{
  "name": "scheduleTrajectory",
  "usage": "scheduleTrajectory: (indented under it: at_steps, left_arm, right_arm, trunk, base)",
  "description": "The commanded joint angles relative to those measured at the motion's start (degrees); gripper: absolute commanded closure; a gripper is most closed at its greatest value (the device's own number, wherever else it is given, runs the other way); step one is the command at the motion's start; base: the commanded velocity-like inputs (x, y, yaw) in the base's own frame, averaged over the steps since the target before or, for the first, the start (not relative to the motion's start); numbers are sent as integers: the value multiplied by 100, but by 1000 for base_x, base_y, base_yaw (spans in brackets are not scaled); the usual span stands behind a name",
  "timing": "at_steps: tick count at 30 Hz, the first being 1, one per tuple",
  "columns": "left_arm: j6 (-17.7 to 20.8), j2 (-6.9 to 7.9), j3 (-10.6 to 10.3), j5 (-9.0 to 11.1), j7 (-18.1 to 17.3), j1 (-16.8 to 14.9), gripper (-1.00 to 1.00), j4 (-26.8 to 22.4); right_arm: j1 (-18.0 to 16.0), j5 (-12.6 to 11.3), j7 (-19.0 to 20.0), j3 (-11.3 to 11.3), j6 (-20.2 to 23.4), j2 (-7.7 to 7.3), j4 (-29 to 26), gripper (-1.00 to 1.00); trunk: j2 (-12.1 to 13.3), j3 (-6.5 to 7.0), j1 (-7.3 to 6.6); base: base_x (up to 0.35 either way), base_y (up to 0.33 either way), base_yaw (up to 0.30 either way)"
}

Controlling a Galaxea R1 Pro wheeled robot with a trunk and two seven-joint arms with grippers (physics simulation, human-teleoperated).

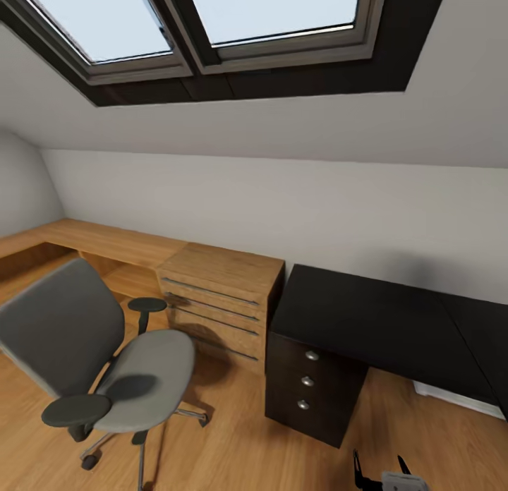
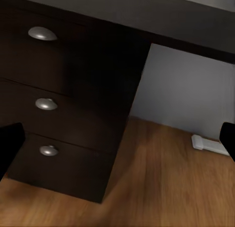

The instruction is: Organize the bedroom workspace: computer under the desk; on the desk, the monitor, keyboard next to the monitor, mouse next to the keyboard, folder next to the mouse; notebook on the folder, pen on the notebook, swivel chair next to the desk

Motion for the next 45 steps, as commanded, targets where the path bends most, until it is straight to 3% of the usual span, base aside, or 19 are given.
scheduleTrajectory:
  at_steps: [1,6,7,9,11,13,17,20,21,22,24,25,26,29,34,45]
  left_arm:
    - [-141,-15,-53,17,51,-7,-100,49]
    - [-969,-160,-146,-41,49,-7,-100,441]
    - [-1428,-214,-235,-184,52,-7,-100,544]
    - [-1721,-239,-263,-311,53,-7,-100,645]
    - [-1909,-272,-272,-415,53,-7,-100,744]
    - [-2246,-382,-283,-693,64,-7,-100,998]
    - [-2360,-456,-284,-894,78,-7,-100,1149]
    - [-2198,-451,-280,-909,63,-7,-100,1167]
    - [-1915,-443,-271,-909,63,-7,-100,1174]
    - [-1139,-408,-259,-914,61,-7,-100,1158]
    - [-414,-374,-256,-917,56,-8,-100,1079]
    - [-252,-356,-255,-918,56,-10,-100,1045]
    - [308,-174,-252,-917,54,-14,-100,803]
    - [468,-86,-246,-912,53,-15,-100,719]
    - [499,-68,-245,-913,53,-16,-100,698]
    - [277,-80,-260,-932,53,-16,-100,701]
  right_arm:
    - [-4,-19,-27,53,-17,-1,13,-100]
    - [5,-46,-33,54,-17,-11,16,-100]
    - [6,-52,-34,54,-17,-18,16,-100]
    - [7,-53,-34,54,-17,-20,16,-100]
    - [7,-54,-34,54,-17,-21,16,-100]
    - [7,-54,-34,51,-17,-22,16,-100]
    - [7,-56,-31,45,-17,-90,9,-100]
    - [7,-55,-28,45,-17,-112,8,-100]
    - [7,-56,-27,42,-17,-123,8,-100]
    - [7,-57,-26,39,-17,-132,8,-100]
    - [7,-56,-26,38,-17,-135,8,-100]
    - [7,-55,-26,37,-17,-135,8,-100]
    - [7,-59,-26,34,30,-136,8,-100]
    - [7,-62,-26,31,140,-136,8,-100]
    - [7,-63,-26,36,170,-136,8,-100]
    - [7,-63,-26,37,173,-136,8,-100]
  trunk:
    - [35,11,-22]
    - [236,101,-131]
    - [276,118,-153]
    - [356,154,-197]
    - [436,190,-241]
    - [517,226,-285]
    - [677,298,-373]
    - [797,352,-439]
    - [837,370,-461]
    - [877,388,-483]
    - [958,424,-527]
    - [998,442,-549]
    - [1038,460,-571]
    - [1158,513,-636]
    - [1158,513,-636]
    - [1158,513,-636]
  base:
    - [0,0,281]
    - [0,0,281]
    - [0,0,281]
    - [0,0,281]
    - [0,0,281]
    - [0,0,281]
    - [0,0,281]
    - [0,0,281]
    - [0,0,281]
    - [0,0,281]
    - [0,0,281]
    - [0,0,281]
    - [0,0,282]
    - [0,0,282]
    - [0,0,282]
    - [-7,9,282]
